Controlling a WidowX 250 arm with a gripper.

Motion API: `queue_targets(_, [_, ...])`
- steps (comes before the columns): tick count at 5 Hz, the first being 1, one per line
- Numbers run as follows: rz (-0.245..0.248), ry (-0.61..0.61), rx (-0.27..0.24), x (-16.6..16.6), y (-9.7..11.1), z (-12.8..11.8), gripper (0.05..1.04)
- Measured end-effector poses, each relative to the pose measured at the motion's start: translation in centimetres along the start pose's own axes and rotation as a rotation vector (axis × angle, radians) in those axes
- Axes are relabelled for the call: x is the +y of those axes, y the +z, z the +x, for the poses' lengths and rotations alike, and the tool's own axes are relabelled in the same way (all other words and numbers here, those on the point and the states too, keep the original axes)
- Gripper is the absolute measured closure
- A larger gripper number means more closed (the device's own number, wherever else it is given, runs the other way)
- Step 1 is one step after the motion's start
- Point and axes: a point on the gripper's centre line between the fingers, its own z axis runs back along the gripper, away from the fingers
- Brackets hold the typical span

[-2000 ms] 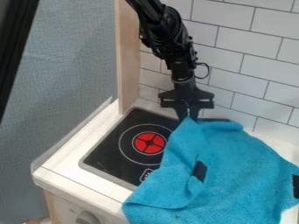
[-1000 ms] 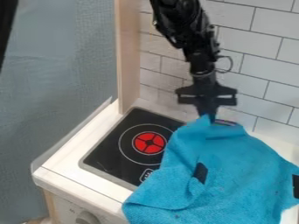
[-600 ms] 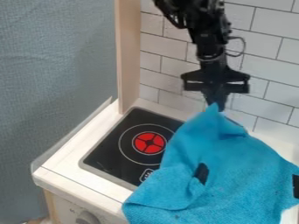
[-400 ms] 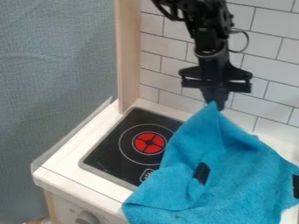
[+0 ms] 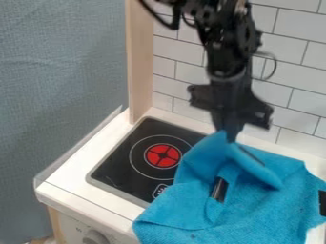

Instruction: Fold the cloth from top left to bottom

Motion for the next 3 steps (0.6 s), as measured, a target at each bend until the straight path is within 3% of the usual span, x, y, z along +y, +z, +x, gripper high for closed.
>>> queue_targets(1, [0.025,-0.048,0.024,0.5,-0.9,-1.6,1.036])
queue_targets(3, [0.084,-0.146,0.171,1.7,-6.1,-4.7,1.036])
